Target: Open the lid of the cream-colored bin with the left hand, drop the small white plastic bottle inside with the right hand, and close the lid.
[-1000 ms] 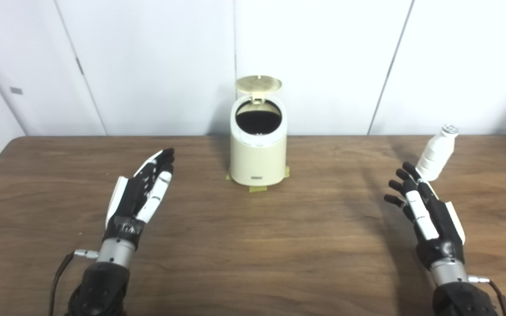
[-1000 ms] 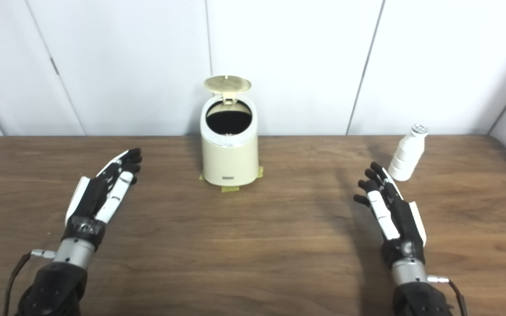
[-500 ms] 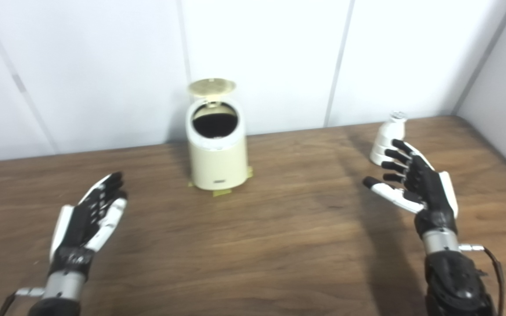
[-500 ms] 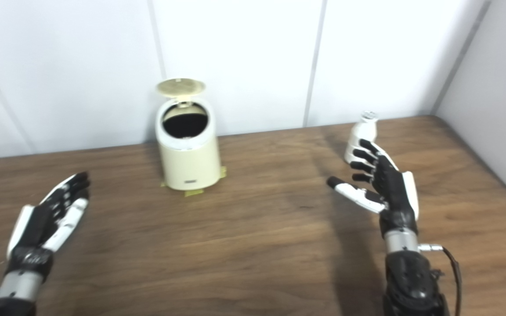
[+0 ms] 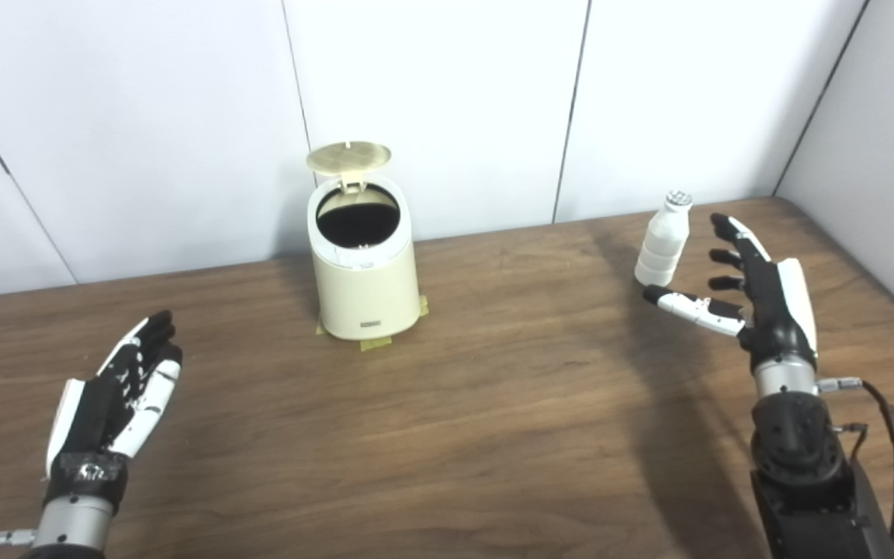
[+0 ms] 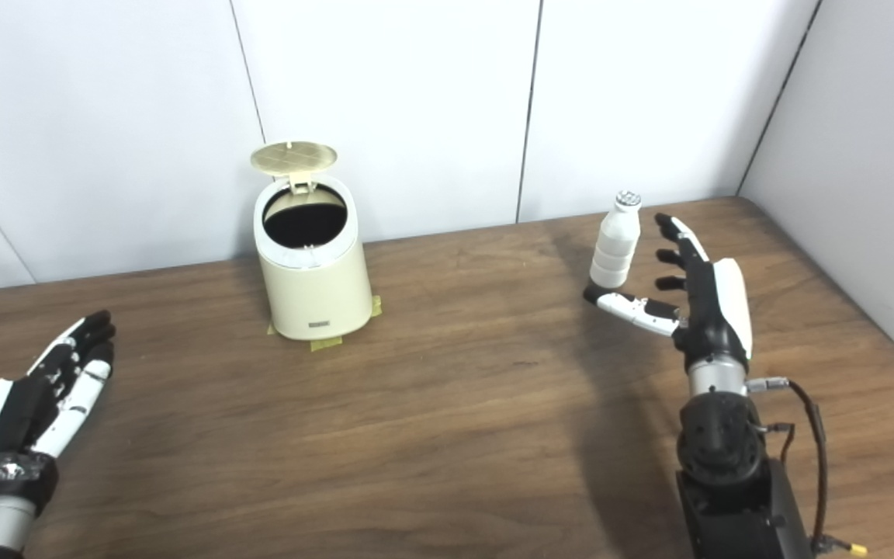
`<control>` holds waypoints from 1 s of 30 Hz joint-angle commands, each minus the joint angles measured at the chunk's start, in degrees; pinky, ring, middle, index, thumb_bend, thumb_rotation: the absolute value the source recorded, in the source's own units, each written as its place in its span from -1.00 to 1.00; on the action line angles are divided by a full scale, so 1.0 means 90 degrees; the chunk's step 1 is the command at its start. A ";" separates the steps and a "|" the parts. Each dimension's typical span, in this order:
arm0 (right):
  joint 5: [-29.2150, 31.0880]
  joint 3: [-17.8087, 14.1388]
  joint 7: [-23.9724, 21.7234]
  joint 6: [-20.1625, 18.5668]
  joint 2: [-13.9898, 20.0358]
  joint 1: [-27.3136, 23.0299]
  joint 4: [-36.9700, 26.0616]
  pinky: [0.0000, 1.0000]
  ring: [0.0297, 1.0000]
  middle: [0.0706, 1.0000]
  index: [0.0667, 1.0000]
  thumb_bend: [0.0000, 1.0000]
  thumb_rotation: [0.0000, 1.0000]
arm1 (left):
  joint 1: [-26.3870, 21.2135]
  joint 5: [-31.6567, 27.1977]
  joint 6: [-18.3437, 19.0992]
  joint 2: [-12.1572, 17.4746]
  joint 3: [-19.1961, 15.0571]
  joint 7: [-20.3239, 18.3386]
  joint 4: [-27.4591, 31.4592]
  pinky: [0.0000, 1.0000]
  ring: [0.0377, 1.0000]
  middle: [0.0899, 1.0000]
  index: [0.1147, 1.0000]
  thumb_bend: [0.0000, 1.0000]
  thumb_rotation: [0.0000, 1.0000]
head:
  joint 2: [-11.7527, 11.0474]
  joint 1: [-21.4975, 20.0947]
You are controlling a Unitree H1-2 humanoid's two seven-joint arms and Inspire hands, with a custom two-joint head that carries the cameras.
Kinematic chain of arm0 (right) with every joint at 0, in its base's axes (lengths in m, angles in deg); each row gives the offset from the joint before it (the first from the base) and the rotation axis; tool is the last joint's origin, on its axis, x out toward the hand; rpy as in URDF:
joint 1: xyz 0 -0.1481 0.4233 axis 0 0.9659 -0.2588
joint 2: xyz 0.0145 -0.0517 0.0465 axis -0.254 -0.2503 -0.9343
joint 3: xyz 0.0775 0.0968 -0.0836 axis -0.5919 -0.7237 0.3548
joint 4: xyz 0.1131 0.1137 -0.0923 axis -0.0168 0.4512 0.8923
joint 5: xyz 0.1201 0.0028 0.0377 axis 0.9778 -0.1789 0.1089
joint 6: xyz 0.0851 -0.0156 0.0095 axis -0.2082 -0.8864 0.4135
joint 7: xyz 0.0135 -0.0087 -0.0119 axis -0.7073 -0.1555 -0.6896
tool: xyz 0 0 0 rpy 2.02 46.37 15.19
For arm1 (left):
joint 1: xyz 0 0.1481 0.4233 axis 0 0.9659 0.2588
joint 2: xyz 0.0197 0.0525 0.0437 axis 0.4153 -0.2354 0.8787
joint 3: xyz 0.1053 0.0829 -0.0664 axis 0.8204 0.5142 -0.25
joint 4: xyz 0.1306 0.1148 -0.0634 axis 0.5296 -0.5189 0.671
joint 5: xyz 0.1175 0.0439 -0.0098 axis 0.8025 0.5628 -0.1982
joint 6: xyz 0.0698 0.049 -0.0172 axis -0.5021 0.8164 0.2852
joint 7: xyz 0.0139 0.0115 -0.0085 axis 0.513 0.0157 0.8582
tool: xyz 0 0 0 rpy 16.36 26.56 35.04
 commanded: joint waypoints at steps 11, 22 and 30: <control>-0.0466 -0.0009 0.0280 -0.0091 0.0504 -0.1139 0.0666 0.51 0.77 0.89 0.91 0.72 -0.64 | -0.0137 0.0151 0.0388 0.0334 0.0090 -0.0070 0.0522 0.76 0.81 0.78 0.86 -0.48 -0.03 | 0.0049 -0.0051; -0.0273 0.0078 0.0329 0.0387 0.0856 -0.1799 0.1686 0.44 0.71 0.82 0.88 0.80 -0.62 | -0.0156 0.0357 0.0627 0.0481 0.0167 -0.0086 0.0680 0.67 0.76 0.74 0.84 -0.47 -0.23 | 0.0074 -0.0042; -0.0237 0.0265 0.0444 0.0708 0.0971 -0.2156 0.2576 0.63 0.82 0.85 0.85 0.72 -0.75 | -0.0196 0.0524 0.0804 0.0581 0.0260 -0.0114 0.0819 0.67 0.75 0.74 0.81 -0.49 -0.30 | 0.0098 -0.0040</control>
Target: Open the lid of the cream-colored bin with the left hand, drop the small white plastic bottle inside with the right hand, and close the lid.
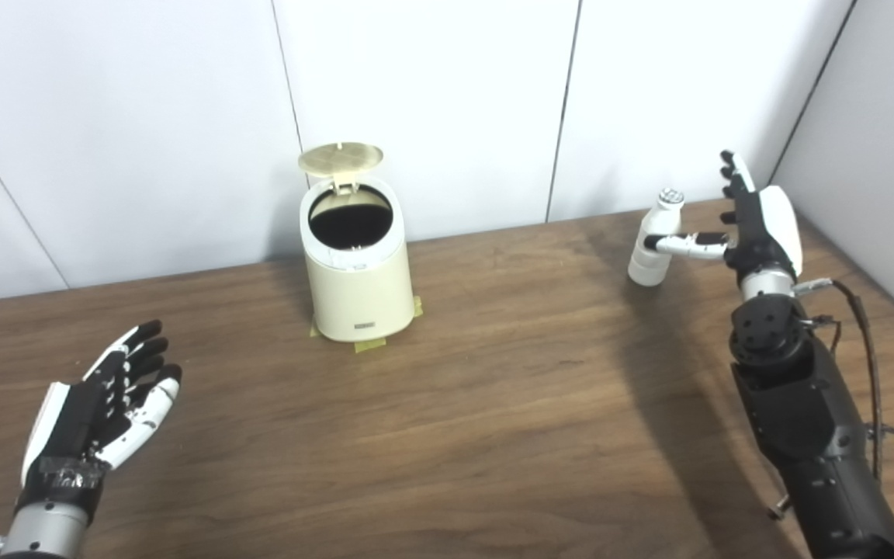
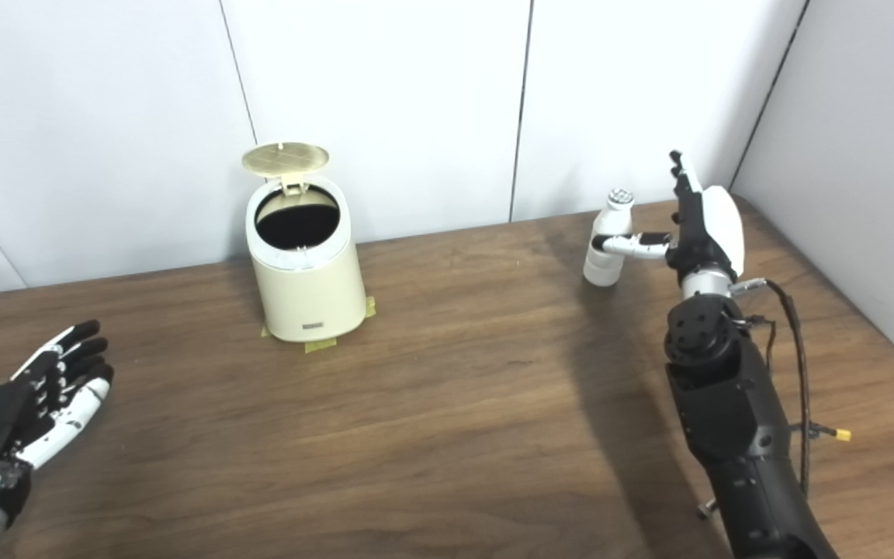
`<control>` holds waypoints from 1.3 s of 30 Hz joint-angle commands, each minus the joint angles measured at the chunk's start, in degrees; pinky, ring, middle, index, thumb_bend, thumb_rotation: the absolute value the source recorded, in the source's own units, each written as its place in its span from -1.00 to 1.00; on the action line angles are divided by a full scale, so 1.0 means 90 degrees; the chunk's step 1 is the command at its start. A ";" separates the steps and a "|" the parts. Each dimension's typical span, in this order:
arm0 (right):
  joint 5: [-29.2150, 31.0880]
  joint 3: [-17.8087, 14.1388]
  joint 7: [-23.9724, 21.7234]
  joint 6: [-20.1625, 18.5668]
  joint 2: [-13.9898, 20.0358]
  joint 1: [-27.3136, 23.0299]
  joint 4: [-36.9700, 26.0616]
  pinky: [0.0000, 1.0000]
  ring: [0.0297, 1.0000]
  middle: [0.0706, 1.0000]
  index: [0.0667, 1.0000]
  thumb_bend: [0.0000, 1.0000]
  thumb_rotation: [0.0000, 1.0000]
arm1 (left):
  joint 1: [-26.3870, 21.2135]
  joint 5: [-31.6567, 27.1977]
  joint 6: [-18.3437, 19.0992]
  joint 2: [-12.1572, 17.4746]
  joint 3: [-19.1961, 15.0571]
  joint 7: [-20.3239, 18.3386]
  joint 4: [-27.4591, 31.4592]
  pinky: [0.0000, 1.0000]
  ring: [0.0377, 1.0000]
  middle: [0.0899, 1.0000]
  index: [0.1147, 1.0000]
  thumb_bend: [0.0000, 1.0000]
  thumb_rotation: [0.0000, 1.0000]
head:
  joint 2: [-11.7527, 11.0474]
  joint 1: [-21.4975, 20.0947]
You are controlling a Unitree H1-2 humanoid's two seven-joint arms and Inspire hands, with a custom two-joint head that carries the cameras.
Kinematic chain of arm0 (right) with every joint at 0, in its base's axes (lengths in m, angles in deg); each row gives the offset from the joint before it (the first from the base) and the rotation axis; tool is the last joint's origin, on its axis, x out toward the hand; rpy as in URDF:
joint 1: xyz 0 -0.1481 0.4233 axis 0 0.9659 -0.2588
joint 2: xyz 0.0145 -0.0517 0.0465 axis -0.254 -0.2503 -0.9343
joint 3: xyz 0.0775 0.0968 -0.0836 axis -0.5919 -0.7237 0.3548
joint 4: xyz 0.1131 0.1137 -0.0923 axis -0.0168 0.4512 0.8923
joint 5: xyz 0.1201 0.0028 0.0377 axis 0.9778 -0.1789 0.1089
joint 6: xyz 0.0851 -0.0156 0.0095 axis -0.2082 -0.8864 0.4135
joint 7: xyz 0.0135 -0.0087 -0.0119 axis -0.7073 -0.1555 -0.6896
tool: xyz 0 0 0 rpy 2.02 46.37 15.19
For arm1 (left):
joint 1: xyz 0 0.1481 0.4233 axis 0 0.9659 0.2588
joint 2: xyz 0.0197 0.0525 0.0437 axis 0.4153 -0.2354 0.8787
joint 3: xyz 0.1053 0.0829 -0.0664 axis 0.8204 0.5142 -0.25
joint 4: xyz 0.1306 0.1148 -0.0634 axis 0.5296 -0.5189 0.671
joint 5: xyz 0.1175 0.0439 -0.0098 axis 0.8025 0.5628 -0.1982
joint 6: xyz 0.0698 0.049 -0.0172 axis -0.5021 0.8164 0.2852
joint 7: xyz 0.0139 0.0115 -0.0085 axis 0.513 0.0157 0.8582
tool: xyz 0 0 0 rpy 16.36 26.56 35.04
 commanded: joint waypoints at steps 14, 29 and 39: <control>0.0001 0.0290 0.0191 0.0421 0.0258 -0.0570 0.0501 0.42 0.66 0.73 0.67 0.69 -0.87 | -0.0279 0.0202 0.0043 0.0181 0.0125 -0.0074 0.0396 0.62 0.74 0.71 0.82 -0.50 -0.42 | 0.0060 0.0030; 0.0163 0.0508 0.0138 0.0674 0.0351 -0.0516 0.0776 0.29 0.54 0.62 0.69 0.61 -0.82 | -0.0301 0.0293 0.0053 0.0138 0.0121 -0.0195 0.0411 0.65 0.76 0.74 0.83 -0.53 -0.53 | 0.0076 0.0045; 0.0140 0.0557 0.0232 0.0628 0.0314 -0.0476 0.0811 0.38 0.59 0.63 0.67 0.59 -0.79 | -0.0254 0.0289 0.0047 0.0137 0.0126 -0.0227 0.0409 0.73 0.79 0.74 0.84 -0.55 -0.59 | 0.0114 0.0061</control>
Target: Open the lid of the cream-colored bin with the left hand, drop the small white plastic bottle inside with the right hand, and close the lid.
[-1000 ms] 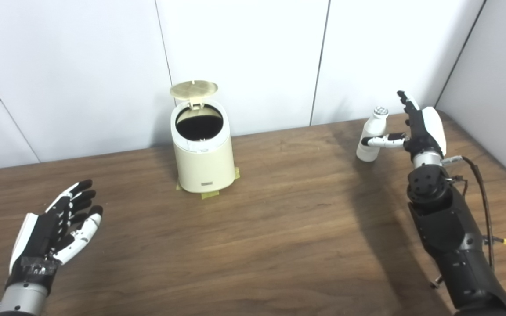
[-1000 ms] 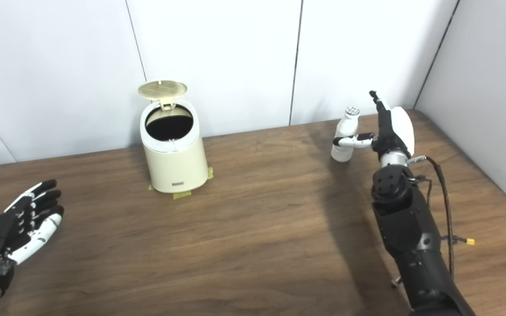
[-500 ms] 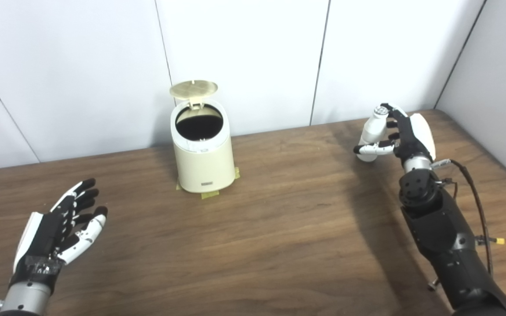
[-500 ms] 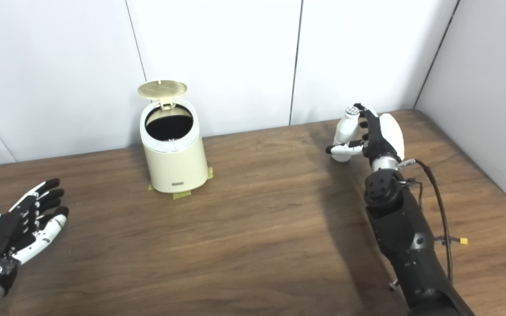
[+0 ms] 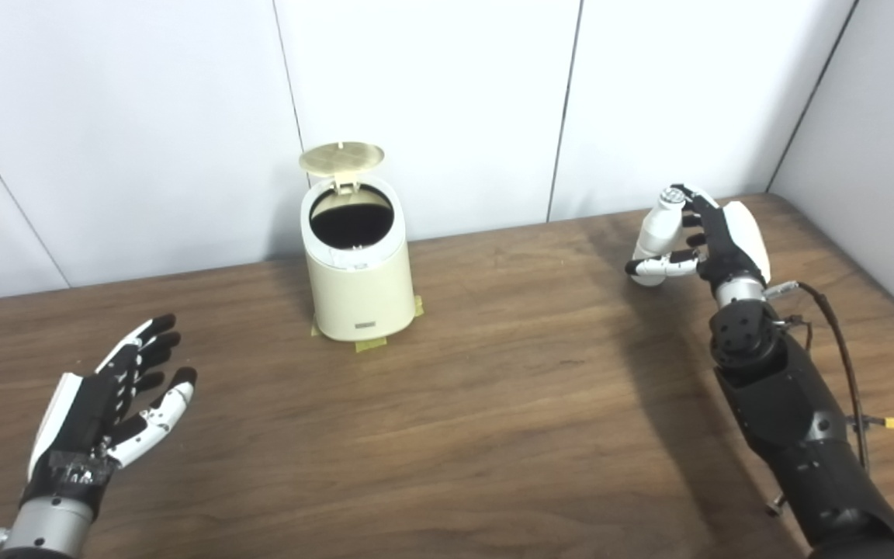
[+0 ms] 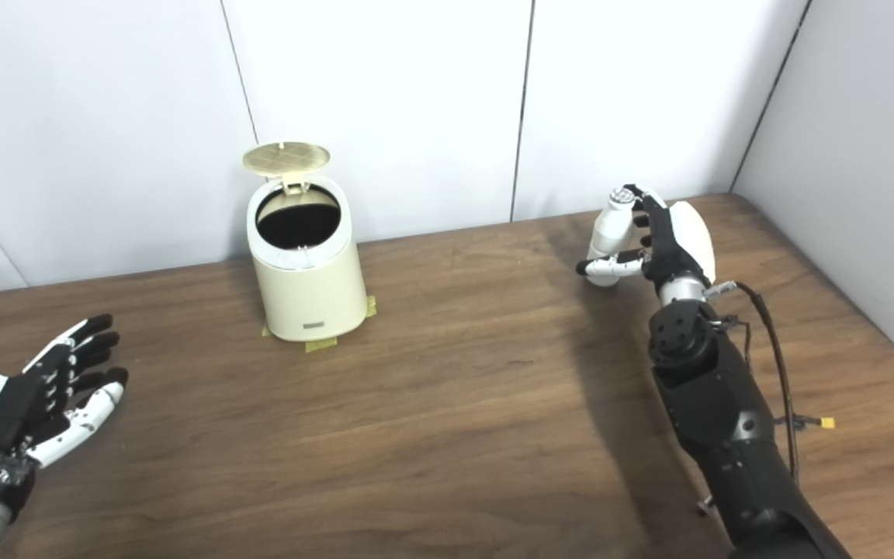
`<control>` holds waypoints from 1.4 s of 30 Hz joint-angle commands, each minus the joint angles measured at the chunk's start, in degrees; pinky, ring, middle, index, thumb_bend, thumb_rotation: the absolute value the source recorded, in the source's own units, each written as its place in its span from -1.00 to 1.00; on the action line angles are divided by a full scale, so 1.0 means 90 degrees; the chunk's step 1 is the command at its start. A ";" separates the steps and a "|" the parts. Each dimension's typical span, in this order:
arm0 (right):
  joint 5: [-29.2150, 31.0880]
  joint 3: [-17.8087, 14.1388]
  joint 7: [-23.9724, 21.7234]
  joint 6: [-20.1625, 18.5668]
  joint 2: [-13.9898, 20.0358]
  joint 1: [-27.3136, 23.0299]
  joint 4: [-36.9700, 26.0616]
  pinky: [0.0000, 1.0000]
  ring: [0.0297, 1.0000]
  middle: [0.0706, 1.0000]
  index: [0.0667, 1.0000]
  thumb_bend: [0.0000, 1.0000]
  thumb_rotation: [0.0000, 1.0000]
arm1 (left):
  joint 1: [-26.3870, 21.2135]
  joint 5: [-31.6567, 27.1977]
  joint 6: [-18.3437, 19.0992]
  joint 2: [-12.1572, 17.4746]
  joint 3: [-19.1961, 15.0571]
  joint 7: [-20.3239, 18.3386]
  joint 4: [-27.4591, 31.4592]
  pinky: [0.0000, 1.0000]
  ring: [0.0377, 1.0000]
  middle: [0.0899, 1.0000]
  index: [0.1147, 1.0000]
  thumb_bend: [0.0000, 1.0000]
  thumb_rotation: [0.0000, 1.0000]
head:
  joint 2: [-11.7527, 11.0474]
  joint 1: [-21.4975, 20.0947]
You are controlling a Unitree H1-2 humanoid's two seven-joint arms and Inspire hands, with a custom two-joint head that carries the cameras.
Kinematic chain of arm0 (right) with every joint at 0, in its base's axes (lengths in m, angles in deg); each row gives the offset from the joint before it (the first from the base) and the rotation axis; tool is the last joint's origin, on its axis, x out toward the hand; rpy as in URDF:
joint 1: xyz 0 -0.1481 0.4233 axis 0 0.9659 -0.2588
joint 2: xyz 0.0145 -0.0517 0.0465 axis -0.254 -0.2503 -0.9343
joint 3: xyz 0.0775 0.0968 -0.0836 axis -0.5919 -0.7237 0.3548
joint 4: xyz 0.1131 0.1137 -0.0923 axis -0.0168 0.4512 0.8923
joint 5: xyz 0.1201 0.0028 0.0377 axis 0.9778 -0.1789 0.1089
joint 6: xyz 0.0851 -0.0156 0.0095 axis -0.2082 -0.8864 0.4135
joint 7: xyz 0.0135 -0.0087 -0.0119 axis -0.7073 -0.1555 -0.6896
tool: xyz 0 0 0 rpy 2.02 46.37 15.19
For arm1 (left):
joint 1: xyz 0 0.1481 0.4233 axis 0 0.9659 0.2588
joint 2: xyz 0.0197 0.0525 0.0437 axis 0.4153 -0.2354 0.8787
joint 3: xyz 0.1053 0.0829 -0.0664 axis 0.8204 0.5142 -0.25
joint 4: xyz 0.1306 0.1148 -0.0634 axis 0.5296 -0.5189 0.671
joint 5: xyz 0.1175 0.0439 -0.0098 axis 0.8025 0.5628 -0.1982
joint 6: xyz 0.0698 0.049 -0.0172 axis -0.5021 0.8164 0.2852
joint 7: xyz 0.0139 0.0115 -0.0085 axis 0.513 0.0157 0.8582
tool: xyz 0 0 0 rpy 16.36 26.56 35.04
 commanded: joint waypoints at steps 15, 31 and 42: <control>0.0062 0.0003 0.0425 0.1004 0.0119 -0.0349 0.0454 0.30 0.44 0.51 0.55 0.58 -0.88 | -0.0249 0.0214 -0.0034 0.0071 0.0012 -0.0023 0.0172 0.74 0.78 0.73 0.83 -0.51 -0.42 | -0.0003 0.0052; 0.0091 0.0086 0.0591 0.1062 0.0004 -0.0575 0.0800 0.03 -0.11 -0.23 0.01 0.03 -1.00 | -0.0311 0.0253 -0.0133 0.0197 0.0110 0.0019 -0.0046 0.78 0.80 0.73 0.90 -0.50 -0.29 | -0.0076 0.0205; 0.0116 0.0070 0.0521 0.1123 0.0037 -0.0449 0.0402 -0.06 -0.16 -0.20 0.02 0.03 -1.00 | -0.0259 0.0196 -0.0331 0.0173 0.0083 0.0067 -0.0130 0.73 0.77 0.73 0.90 -0.48 -0.27 | -0.0101 0.0315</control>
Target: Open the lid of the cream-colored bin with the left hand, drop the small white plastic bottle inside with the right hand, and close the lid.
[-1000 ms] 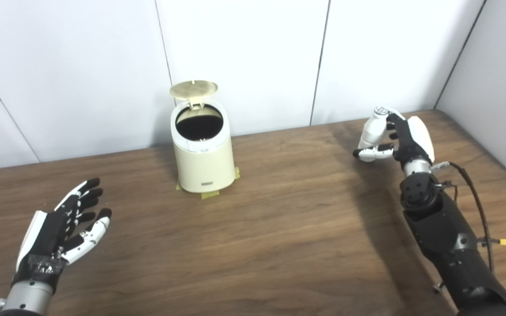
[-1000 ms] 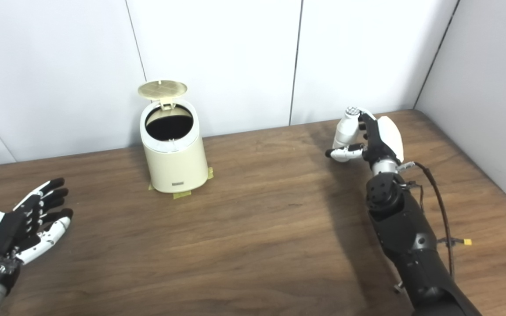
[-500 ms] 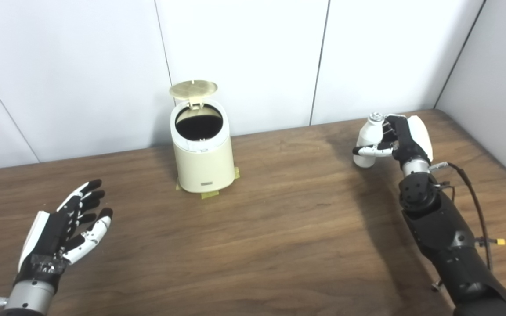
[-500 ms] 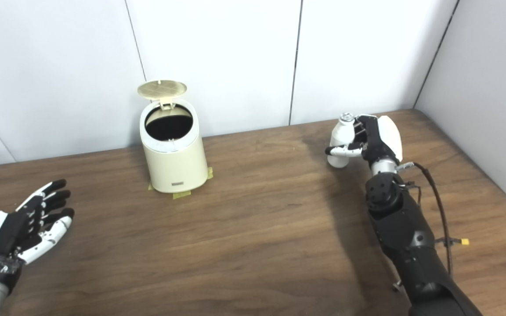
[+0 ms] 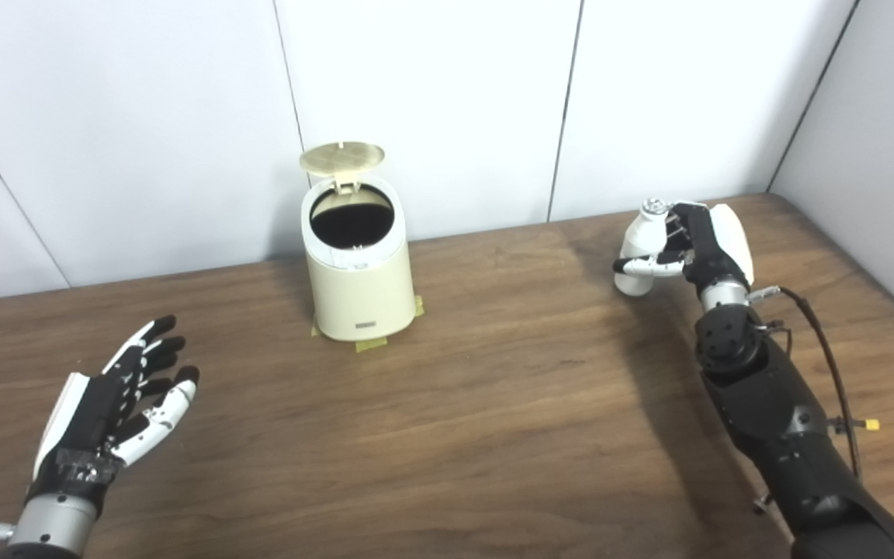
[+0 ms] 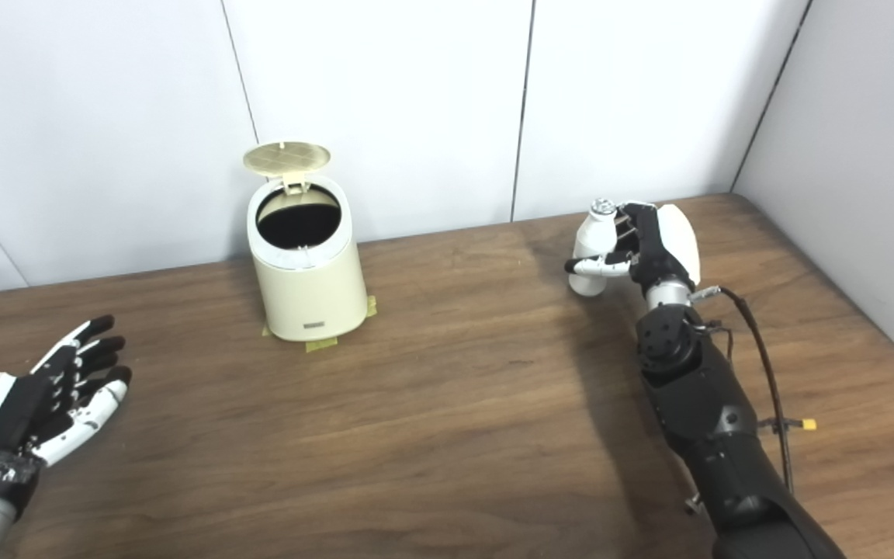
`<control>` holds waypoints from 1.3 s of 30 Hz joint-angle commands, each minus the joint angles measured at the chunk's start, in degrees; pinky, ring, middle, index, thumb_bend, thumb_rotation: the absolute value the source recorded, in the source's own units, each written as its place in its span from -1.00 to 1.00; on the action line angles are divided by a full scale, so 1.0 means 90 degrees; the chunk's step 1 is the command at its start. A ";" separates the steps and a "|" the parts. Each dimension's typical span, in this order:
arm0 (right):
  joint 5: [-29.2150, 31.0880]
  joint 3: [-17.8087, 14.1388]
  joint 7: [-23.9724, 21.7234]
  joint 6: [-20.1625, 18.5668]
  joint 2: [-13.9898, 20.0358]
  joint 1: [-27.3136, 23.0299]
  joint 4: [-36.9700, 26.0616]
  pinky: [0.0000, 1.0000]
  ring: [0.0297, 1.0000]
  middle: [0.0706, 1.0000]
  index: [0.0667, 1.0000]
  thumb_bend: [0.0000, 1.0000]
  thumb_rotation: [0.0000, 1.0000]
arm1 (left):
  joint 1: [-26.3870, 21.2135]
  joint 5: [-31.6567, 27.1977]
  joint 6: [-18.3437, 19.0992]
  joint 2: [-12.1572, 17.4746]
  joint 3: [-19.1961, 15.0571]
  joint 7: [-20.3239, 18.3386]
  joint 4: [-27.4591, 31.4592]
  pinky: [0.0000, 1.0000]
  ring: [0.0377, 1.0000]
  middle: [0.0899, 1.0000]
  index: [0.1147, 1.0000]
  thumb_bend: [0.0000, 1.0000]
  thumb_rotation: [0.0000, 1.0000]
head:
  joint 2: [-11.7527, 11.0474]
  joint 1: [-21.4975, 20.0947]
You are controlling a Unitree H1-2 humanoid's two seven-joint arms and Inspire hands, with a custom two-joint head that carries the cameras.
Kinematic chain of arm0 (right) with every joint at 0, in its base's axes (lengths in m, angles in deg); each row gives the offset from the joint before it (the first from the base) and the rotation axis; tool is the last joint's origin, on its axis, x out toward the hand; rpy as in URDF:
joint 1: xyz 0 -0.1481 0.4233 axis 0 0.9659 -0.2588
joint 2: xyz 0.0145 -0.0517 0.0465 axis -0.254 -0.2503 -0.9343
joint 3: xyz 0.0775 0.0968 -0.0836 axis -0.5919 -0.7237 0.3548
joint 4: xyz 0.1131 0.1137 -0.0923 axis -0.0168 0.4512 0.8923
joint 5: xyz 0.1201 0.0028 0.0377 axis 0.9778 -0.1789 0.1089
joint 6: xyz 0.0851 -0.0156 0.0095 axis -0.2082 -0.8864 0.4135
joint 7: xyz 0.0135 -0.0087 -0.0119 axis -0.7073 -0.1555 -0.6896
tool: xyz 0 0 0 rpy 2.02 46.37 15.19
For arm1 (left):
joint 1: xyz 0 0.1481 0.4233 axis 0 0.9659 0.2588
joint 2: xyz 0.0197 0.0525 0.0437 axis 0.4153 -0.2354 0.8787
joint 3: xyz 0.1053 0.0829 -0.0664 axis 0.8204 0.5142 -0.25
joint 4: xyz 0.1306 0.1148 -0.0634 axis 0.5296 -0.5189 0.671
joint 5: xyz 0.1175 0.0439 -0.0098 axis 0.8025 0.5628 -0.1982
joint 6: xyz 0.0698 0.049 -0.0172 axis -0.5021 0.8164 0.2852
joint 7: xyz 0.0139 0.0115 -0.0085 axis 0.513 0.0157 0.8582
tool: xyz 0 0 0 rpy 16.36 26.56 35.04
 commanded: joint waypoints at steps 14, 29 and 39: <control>-0.0176 0.0079 -0.0282 0.0307 0.0032 -0.0055 -0.2150 -0.23 -0.19 -0.12 -0.05 0.04 -1.00 | 0.0127 0.0310 -0.0122 -0.0677 0.0026 0.0636 0.0205 0.82 0.80 0.72 0.88 -0.49 -0.03 | 0.0021 0.0380; -0.0462 0.0730 -0.1063 -0.0325 -0.0858 -0.0496 -0.3719 -0.25 -0.17 -0.10 -0.09 0.04 -1.00 | 0.0396 0.0218 -0.0460 -0.1279 -0.0027 0.1079 -0.0132 0.79 0.79 0.71 0.83 -0.18 0.39 | 0.0026 0.1152; -0.0597 0.1178 -0.1286 -0.0153 -0.1556 -0.0842 -0.3747 -0.19 -0.14 -0.08 -0.12 0.04 -1.00 | 0.0436 0.0233 -0.0564 -0.1487 0.0151 0.1189 -0.0147 0.68 0.73 0.69 0.81 -0.19 0.34 | -0.0026 0.1430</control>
